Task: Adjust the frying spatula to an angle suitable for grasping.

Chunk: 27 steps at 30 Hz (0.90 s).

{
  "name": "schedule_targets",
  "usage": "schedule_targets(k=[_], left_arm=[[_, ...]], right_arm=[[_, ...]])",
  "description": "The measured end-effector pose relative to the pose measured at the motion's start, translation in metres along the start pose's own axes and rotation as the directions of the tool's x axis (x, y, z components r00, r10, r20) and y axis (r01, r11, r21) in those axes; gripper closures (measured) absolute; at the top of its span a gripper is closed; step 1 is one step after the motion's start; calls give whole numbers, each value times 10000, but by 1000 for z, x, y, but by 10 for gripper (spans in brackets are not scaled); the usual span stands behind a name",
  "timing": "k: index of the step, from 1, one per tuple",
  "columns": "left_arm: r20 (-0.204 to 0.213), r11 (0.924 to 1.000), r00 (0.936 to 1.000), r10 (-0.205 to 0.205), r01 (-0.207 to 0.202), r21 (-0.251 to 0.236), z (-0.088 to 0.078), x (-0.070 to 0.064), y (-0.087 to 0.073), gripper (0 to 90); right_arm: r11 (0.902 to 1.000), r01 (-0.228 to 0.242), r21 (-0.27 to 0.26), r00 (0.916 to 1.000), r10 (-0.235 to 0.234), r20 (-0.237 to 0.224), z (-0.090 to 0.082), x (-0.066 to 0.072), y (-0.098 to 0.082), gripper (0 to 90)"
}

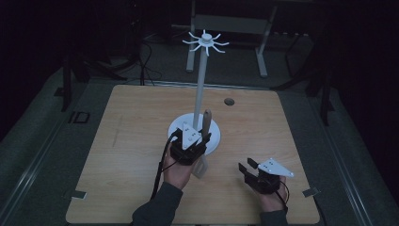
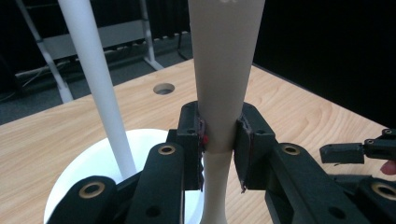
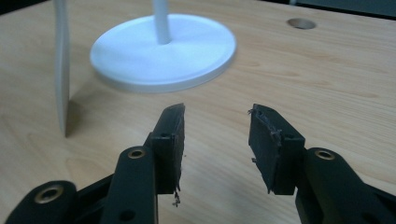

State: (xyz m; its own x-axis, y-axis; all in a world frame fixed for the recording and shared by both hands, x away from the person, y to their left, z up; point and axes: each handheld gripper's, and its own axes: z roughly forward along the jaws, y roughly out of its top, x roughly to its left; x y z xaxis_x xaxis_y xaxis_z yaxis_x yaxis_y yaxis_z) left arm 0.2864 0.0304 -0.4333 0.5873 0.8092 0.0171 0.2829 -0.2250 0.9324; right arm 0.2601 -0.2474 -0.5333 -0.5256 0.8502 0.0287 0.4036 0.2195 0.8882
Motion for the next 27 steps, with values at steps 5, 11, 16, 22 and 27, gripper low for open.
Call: schedule_targets(k=[5, 11, 16, 22, 27], left_arm=[[-472, 9996, 9989, -47, 34, -269, -4, -1, 2, 743], [-691, 9989, 9974, -198, 167, -446, -5, 1, 4, 743], [-839, 9980, 9958, -375, 330, -540, -5, 4, 6, 742], [-971, 9980, 9947, -329, 274, -572, -4, 2, 9, 742], [-1054, 9970, 9939, -327, 250, -739, -3, 0, 15, 742]], right_arm=[[9999, -116, -18, 9999, 116, 124, 1, -3, -2, 540], [9998, -221, 29, 9994, 220, 262, 2, -7, -4, 539], [9993, -376, -11, 9986, 377, 361, 1, -11, -5, 539], [9991, -431, -17, 9981, 432, 441, 1, -13, -6, 539], [9990, -443, -55, 9977, 445, 519, 1, -13, -6, 540]])
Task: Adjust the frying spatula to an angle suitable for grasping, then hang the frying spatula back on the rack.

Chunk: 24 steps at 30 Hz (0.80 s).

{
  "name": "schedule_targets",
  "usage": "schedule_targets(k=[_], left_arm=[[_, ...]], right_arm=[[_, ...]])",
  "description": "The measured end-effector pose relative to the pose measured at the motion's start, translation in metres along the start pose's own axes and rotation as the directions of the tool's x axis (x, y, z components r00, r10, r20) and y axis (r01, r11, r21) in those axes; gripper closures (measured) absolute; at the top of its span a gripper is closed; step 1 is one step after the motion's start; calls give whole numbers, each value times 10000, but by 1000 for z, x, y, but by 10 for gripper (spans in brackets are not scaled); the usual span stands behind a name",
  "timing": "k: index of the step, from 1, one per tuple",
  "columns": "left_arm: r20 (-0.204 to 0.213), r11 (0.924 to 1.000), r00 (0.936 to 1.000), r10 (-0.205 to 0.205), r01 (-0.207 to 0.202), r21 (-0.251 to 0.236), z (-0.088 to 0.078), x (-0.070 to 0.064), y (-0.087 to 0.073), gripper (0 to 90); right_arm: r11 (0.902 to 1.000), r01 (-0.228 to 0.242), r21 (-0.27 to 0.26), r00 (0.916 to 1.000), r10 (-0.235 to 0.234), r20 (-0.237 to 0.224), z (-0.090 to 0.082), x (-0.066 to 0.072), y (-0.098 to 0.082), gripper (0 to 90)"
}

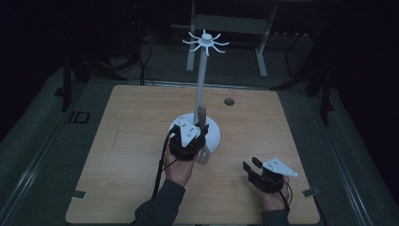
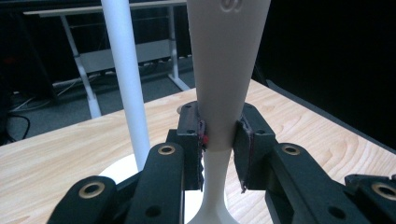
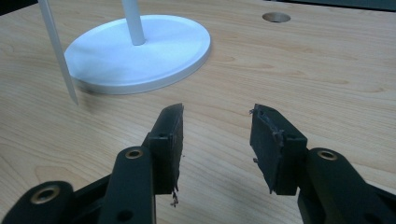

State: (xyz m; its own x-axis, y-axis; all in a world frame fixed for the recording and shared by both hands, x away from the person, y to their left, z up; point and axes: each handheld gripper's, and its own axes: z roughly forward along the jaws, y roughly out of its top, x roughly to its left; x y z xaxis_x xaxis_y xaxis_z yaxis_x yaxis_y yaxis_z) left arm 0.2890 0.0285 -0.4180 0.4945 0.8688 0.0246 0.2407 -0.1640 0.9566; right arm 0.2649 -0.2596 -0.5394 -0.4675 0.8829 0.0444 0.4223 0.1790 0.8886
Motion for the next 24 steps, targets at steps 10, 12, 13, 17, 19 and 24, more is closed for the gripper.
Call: schedule_targets(k=[10, 12, 13, 17, 19, 24], left_arm=[[-446, 9999, 9990, -29, 24, -124, 1, 2, 11, 741], [-475, 9999, 9989, -49, 44, -102, 2, 2, 13, 741], [-463, 10000, 9989, -57, 55, -56, 3, 3, 14, 741], [-525, 10000, 9986, -16, 17, 26, 5, 3, 20, 740], [-593, 10000, 9982, 92, -90, 29, 5, 3, 23, 740], [-860, 9999, 9962, 130, -139, -101, 7, 1, 31, 741]], right_arm=[[10000, -79, 44, 9999, 78, 78, 1, -1, -1, 540], [9999, -101, 35, 9999, 101, 98, 1, -1, -2, 540], [9999, -113, 39, 9999, 112, 106, 1, -1, -2, 540], [9999, -122, 70, 9999, 121, 120, 1, -1, -3, 540], [9999, -125, 57, 9998, 125, 127, 1, -1, -3, 540], [9999, -131, 56, 9998, 130, 145, 0, -1, -4, 539]])
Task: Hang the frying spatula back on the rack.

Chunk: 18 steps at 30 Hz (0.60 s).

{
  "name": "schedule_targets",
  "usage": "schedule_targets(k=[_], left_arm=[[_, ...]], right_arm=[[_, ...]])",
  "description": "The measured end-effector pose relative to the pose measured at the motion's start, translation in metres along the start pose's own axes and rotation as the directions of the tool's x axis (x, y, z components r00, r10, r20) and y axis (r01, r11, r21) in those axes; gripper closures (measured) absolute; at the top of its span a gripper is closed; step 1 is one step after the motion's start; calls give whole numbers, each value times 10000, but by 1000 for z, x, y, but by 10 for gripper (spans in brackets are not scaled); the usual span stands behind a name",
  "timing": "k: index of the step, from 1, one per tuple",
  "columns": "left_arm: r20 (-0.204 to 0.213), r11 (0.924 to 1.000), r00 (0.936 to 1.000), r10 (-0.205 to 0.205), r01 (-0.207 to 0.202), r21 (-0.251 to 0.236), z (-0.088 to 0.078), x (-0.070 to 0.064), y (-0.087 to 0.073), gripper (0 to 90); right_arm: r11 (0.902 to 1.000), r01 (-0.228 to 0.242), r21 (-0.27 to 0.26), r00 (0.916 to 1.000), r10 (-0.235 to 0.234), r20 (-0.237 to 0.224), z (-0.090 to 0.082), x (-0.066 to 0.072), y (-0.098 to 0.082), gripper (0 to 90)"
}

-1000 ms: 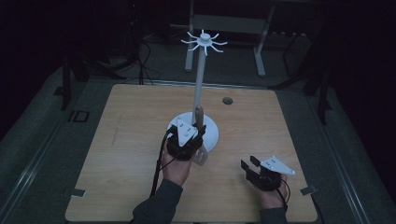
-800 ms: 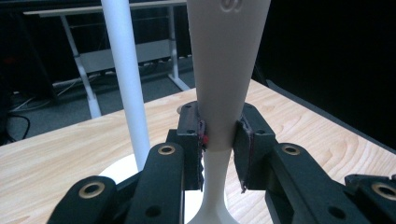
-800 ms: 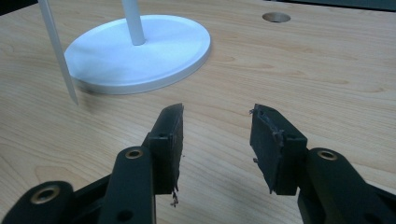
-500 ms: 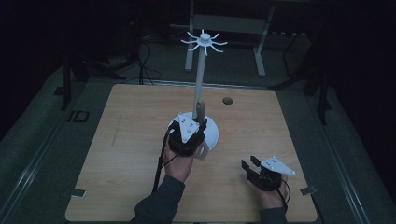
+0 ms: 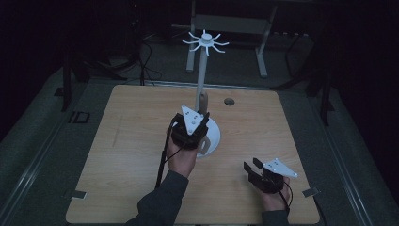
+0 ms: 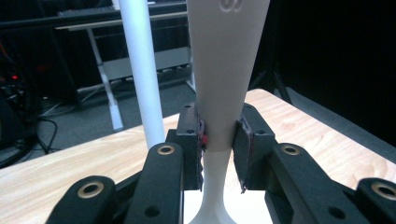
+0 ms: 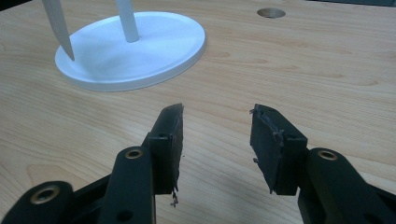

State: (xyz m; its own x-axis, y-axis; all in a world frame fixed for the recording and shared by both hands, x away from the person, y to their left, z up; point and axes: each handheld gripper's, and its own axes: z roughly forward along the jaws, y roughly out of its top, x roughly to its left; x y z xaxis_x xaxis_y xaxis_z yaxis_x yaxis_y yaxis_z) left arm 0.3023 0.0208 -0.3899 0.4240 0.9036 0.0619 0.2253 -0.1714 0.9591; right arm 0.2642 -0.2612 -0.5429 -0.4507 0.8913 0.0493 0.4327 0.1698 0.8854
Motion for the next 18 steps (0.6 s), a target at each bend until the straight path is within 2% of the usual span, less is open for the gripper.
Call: schedule_targets(k=[6, 18], left_arm=[[-315, 10000, 9995, 40, -40, 4, 2, -1, 8, 741], [-854, 9995, 9963, -101, 76, -293, 1, -3, 27, 741]], right_arm=[[10000, -57, 8, 10000, 57, 51, 0, -1, 0, 539], [10000, -49, 36, 10000, 49, 87, 0, -1, -1, 537]])
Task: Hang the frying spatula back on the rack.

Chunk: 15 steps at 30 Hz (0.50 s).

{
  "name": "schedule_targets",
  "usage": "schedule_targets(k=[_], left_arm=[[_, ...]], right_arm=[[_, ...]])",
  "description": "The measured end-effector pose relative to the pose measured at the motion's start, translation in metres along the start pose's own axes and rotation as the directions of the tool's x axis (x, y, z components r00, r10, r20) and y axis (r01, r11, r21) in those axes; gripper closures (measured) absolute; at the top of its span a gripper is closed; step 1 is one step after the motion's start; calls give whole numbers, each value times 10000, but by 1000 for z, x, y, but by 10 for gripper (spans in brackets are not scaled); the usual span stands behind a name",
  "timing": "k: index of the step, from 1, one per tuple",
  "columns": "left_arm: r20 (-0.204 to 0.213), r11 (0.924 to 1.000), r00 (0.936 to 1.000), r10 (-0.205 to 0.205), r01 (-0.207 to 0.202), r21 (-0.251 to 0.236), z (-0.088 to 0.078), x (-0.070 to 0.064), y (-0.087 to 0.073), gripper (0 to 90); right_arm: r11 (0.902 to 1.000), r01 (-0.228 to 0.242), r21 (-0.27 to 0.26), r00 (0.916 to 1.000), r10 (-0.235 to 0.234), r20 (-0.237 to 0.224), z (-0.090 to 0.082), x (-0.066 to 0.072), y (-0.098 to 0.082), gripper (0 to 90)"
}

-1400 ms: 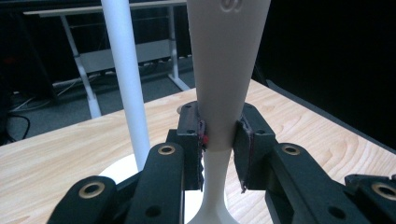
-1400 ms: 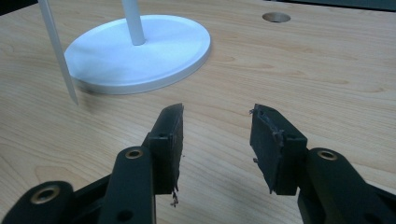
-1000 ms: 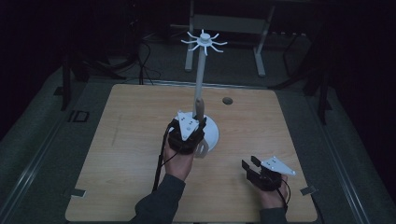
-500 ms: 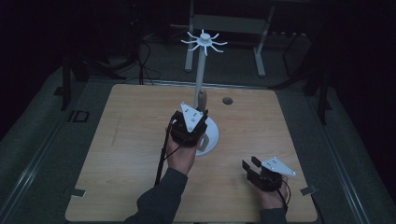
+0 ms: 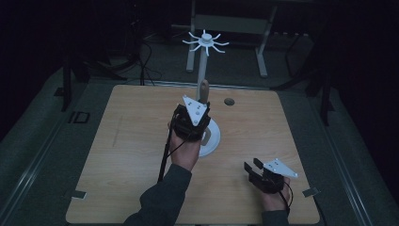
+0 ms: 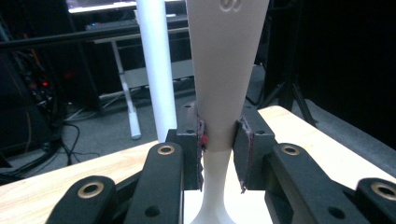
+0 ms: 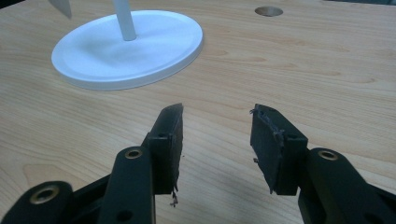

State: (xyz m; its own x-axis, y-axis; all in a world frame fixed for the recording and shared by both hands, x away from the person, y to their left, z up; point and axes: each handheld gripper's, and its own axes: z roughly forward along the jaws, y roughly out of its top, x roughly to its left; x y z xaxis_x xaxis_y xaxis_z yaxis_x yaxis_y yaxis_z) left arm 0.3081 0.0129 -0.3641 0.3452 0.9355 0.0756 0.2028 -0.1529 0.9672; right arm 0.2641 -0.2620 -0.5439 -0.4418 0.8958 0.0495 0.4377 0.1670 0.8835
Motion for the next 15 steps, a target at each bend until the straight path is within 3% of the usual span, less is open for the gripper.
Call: schedule_targets(k=[15], left_arm=[[-469, 9999, 9989, -10, 4, -139, -1, -3, 18, 740]], right_arm=[[10000, 55, 38, 10000, -55, 2, 1, 0, -1, 535]])
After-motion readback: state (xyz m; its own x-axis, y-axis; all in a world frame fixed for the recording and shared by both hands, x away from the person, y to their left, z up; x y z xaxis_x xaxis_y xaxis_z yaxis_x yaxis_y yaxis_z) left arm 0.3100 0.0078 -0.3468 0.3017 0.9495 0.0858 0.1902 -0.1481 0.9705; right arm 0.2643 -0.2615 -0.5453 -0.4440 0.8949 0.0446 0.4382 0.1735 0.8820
